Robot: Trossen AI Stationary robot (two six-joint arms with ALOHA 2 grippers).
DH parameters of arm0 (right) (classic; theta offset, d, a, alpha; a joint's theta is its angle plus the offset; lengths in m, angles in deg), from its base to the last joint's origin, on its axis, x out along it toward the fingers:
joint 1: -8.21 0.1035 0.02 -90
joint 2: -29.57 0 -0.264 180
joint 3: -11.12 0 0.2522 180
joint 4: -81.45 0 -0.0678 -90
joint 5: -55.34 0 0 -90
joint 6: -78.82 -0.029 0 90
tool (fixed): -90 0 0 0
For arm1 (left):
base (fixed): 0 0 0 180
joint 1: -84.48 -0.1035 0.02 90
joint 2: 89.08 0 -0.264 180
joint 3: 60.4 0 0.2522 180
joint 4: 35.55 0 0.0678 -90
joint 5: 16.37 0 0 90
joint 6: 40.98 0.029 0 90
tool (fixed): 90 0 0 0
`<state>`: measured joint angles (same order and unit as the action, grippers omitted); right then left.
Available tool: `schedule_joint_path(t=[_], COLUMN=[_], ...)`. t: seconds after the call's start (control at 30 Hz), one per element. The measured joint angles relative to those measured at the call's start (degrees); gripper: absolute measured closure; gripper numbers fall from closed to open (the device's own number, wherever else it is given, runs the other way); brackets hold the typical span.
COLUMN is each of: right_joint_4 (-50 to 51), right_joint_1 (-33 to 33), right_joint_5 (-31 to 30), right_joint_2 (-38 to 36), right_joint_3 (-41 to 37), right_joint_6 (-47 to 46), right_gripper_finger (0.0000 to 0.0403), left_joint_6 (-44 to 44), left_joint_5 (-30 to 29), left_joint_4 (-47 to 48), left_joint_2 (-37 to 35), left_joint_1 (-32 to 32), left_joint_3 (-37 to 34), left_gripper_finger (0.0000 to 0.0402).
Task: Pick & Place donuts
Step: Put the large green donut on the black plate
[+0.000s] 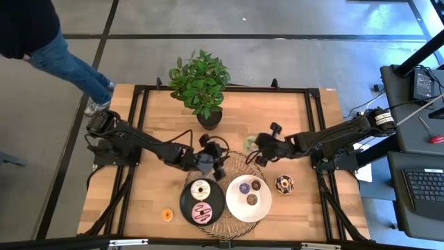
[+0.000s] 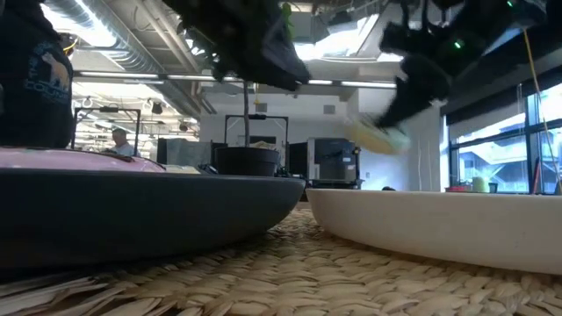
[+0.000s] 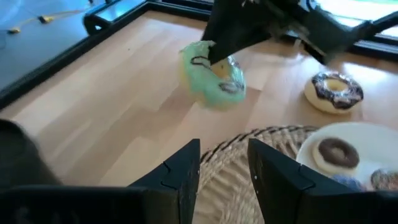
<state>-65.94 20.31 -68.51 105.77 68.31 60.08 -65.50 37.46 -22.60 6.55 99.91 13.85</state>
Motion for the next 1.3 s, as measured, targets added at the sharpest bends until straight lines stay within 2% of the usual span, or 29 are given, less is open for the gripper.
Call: schedule_joint_path(t=[0.13,0.27,0.5,0.83,1.3], right_joint_4=[-6.4,-9.7,-15.0,-15.1,-15.2], right_joint_1=[0.0,0.0,0.0,0.0,0.0], right_joint_5=[0.4,0.5,4.1,4.4,4.4], right_joint_2=[0.9,1.5,1.5,1.5,1.4], right_joint_3=[0.0,0.0,0.0,0.0,0.0], right_joint_6=[5.7,7.4,9.0,8.9,9.7], right_gripper_finger=[0.0361,0.0371,0.0368,0.0364,0.0364], left_joint_6=[-0.3,-2.7,-3.3,-3.2,-1.2], left_joint_5=[4.1,6.9,7.0,8.5,6.9], left_joint_4=[-5.4,-6.4,-7.6,-10.4,-11.4], left_joint_2=[2.1,3.0,4.2,4.2,4.2], left_joint_1=[-2.1,-3.7,-4.6,-4.5,-4.6], left_joint_3=[0.0,0.0,0.0,0.0,0.0], left_gripper_finger=[0.0272,0.0272,0.0272,0.0272,0.0262])
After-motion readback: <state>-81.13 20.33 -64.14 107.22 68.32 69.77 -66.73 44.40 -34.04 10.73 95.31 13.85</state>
